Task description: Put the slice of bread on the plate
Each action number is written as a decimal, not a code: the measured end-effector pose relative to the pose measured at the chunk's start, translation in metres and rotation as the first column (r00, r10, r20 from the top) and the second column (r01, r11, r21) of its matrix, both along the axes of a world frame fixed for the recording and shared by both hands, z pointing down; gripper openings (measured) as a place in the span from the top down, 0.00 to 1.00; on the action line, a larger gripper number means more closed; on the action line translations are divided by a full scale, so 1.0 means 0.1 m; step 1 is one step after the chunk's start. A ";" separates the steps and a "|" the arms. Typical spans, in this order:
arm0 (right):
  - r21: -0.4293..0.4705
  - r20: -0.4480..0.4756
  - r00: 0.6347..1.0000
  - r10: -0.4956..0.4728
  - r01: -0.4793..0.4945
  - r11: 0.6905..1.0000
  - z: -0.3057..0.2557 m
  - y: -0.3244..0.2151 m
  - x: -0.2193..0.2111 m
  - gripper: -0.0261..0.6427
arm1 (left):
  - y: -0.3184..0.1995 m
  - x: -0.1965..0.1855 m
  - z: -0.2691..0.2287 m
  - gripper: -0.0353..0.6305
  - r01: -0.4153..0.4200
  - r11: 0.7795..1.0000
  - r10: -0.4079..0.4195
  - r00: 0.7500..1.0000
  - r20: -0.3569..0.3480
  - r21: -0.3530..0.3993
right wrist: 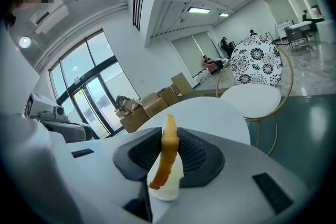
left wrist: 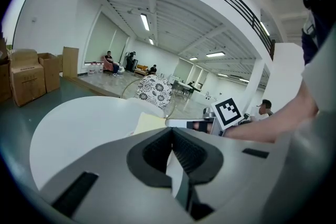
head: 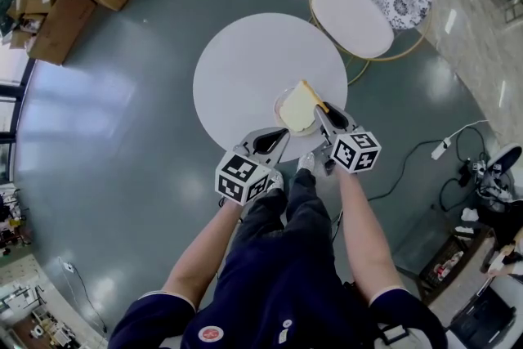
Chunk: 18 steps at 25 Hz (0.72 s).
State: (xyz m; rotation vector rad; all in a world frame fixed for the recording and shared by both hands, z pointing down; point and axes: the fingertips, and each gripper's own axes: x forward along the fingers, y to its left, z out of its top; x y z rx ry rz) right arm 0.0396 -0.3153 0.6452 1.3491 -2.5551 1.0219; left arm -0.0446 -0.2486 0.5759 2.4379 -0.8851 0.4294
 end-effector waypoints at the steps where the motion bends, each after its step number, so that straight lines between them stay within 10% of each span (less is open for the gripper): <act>1: -0.005 -0.004 1.000 0.001 -0.001 1.000 0.03 -0.01 0.02 0.83 | -0.01 0.01 0.01 0.94 0.000 1.000 0.000 1.000 0.001 -0.003; 18: -0.088 -0.061 0.998 0.007 -0.012 0.996 0.50 -0.19 0.29 0.83 | -0.23 0.09 0.23 0.94 0.007 0.999 -0.006 1.000 0.017 -0.046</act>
